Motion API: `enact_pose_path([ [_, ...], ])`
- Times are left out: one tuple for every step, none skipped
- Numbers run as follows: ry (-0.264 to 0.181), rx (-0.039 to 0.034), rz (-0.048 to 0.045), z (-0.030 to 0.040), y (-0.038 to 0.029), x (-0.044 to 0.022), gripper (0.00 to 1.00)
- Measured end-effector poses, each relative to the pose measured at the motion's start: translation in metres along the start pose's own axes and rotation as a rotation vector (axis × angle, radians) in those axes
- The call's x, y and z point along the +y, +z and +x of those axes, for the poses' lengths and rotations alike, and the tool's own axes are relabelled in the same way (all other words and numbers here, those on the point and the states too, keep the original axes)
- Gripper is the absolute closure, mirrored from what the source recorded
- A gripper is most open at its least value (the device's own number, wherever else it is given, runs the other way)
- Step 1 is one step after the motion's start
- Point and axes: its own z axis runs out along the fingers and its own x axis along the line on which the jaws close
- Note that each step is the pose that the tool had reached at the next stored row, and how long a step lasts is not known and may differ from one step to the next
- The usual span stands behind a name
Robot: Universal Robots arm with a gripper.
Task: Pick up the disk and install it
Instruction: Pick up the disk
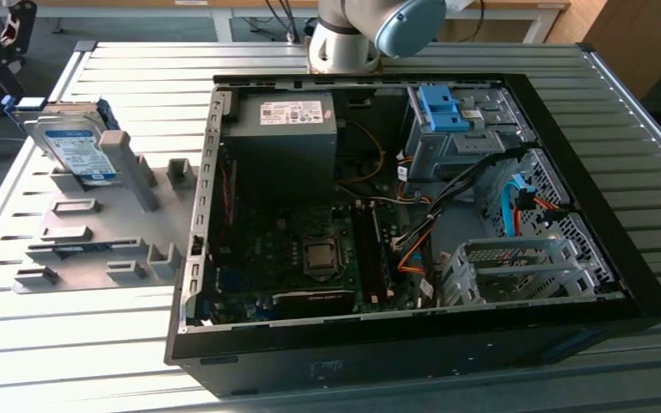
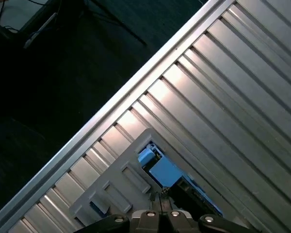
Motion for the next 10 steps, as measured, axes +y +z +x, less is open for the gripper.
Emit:
enact_pose_path([
  [-0.018, 0.0008, 0.0001, 0.0000, 0.0001, 0.0000, 0.89],
  [-0.038, 0.0016, 0.0003, 0.0000, 0.0002, 0.0000, 0.89],
  [-0.056, 0.0024, 0.0005, 0.0000, 0.0002, 0.0000, 0.89],
  [-0.074, 0.0031, 0.0006, 0.0000, 0.0003, 0.0000, 0.89],
  [-0.091, 0.0038, 0.0008, 0.0000, 0.0003, 0.0000, 0.89],
  [-0.110, 0.0046, 0.0010, 0.0000, 0.0004, 0.0000, 0.89],
  [-0.127, 0.0054, 0.0012, 0.0000, 0.0004, 0.0000, 0.89],
  [-0.145, 0.0062, 0.0013, 0.0000, 0.0004, 0.0000, 0.89],
  [-0.161, 0.0068, 0.0014, 0.0000, 0.0004, 0.0000, 0.89],
  [-0.174, 0.0073, 0.0016, 0.0000, 0.0005, 0.0000, 0.89],
])
